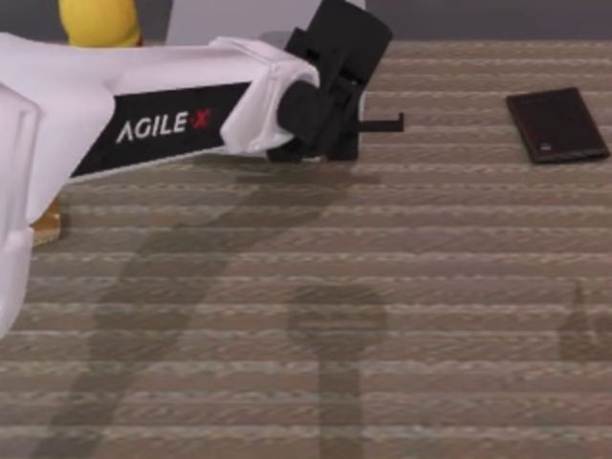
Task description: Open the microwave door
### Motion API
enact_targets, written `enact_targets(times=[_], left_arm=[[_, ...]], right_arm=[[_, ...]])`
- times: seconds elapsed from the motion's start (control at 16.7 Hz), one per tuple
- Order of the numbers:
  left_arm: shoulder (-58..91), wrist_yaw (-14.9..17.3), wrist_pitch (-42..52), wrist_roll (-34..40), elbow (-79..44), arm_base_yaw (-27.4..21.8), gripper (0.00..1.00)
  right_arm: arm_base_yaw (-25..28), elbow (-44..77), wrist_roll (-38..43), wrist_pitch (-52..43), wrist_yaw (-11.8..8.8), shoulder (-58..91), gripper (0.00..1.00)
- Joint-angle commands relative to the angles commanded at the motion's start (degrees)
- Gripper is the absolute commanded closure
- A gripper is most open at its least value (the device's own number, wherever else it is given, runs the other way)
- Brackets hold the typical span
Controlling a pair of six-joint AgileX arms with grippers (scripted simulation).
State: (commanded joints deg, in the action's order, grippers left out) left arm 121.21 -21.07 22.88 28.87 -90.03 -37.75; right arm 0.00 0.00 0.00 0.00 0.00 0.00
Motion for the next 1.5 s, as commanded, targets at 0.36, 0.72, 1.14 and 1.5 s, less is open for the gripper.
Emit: enact_targets(times=[0.36,0.72,1.14,1.5], left_arm=[[0.0,0.0,0.0,0.0,0.0,0.0,1.0],[0.0,0.0,0.0,0.0,0.0,0.0,1.0],[-2.3,1.8,-2.4,-2.5,3.2,0.2,1.0],[-2.5,2.1,-2.6,-3.1,4.1,0.4,1.0]], right_arm=[[0.0,0.0,0.0,0.0,0.0,0.0,0.0],[0.0,0.0,0.0,0.0,0.0,0.0,0.0],[0.0,0.0,0.0,0.0,0.0,0.0,0.0],[0.0,0.0,0.0,0.0,0.0,0.0,0.0]])
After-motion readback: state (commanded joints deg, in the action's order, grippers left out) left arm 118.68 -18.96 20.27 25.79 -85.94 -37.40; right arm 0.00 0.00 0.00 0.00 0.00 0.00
